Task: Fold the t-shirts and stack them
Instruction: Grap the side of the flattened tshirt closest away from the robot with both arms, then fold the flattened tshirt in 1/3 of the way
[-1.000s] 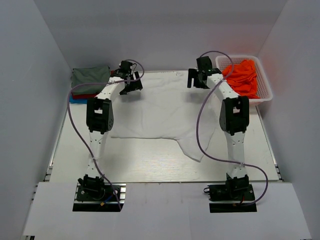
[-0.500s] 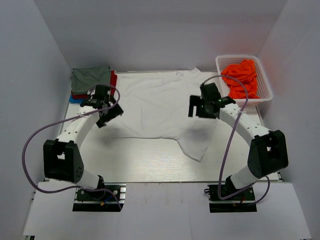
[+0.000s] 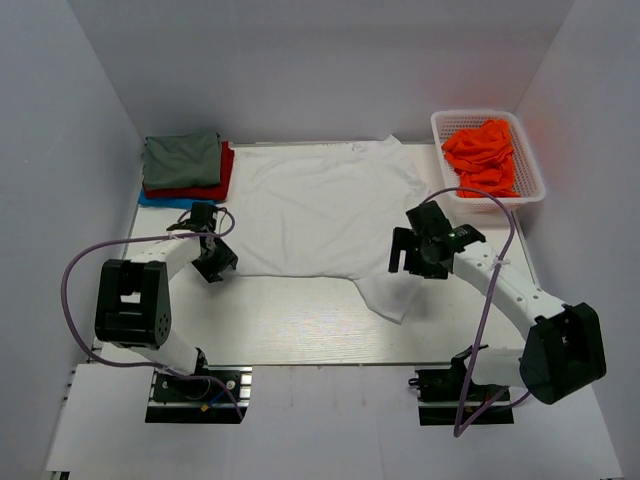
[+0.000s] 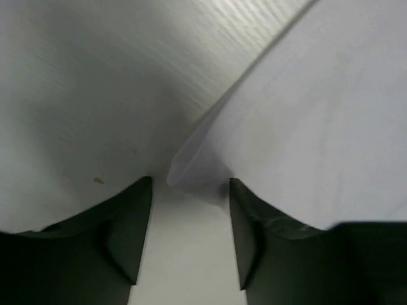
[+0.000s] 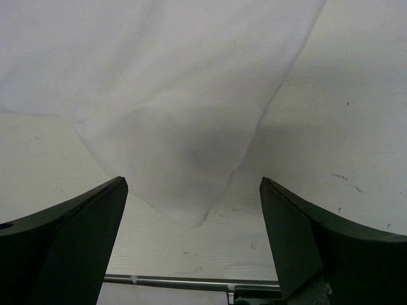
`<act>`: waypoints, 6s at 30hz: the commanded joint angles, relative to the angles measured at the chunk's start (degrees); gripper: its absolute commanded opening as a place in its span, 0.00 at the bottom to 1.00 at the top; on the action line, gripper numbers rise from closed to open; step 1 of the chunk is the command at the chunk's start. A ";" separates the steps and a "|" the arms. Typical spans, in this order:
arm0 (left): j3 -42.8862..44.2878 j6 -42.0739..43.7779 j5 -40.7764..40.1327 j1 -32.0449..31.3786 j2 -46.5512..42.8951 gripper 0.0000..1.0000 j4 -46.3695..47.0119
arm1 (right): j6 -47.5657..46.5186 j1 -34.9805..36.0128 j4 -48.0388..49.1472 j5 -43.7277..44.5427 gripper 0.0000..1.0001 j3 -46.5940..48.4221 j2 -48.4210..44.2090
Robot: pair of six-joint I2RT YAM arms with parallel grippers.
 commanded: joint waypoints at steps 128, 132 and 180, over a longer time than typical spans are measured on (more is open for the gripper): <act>35.97 -3.50 1.78 -4.72 27.90 1.00 -8.13 | -3.95 -17.89 16.15 -23.13 0.90 14.87 32.08; 29.11 -4.03 0.47 -4.72 24.92 1.00 -6.98 | -0.61 -18.94 15.98 -22.18 0.90 7.67 29.54; 20.93 -0.25 -13.42 -7.00 -9.37 1.00 -27.99 | 5.28 7.43 23.70 -29.19 0.90 12.04 24.79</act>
